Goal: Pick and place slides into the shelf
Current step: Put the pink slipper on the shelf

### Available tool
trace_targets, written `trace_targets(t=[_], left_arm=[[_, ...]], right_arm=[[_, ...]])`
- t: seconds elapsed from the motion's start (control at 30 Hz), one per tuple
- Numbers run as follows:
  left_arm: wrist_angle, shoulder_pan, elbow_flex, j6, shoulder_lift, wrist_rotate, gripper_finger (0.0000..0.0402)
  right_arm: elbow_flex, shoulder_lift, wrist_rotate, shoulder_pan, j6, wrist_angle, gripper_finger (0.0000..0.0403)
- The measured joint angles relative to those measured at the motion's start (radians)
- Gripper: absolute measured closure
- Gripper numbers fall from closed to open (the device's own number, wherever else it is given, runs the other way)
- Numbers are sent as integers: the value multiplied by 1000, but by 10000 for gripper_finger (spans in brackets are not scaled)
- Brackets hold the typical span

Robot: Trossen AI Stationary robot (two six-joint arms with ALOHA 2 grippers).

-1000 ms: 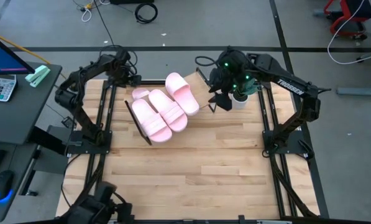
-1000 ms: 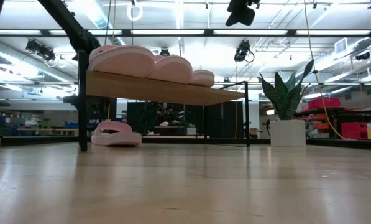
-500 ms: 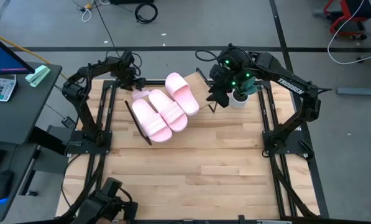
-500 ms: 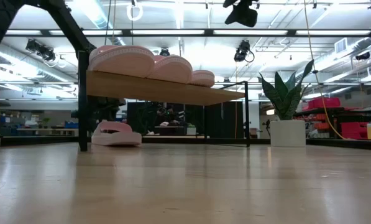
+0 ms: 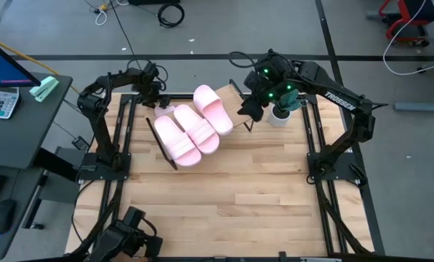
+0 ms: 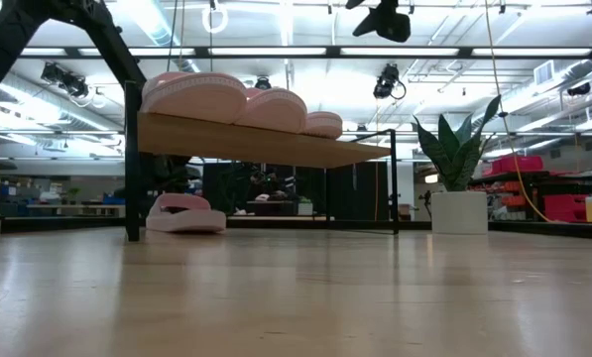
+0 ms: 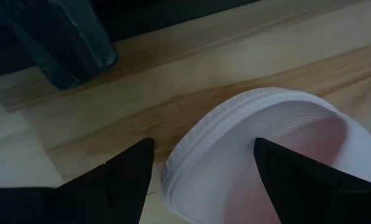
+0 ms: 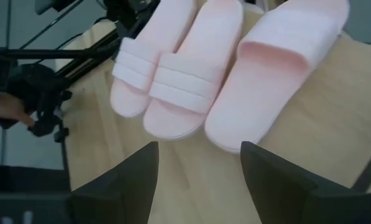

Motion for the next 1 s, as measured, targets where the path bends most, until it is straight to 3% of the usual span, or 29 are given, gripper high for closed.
trace_targets(t=[0.23,0.77,1.0], left_arm=[[-9,1,0,32,1,9,135],[-13,2,0,88,1,8,330],[-21,7,5,90,-2,9,363]], right_arm=[[0,0,63,0,0,1,176],[0,0,95,0,-35,5,183],[0,0,95,0,-51,5,183]])
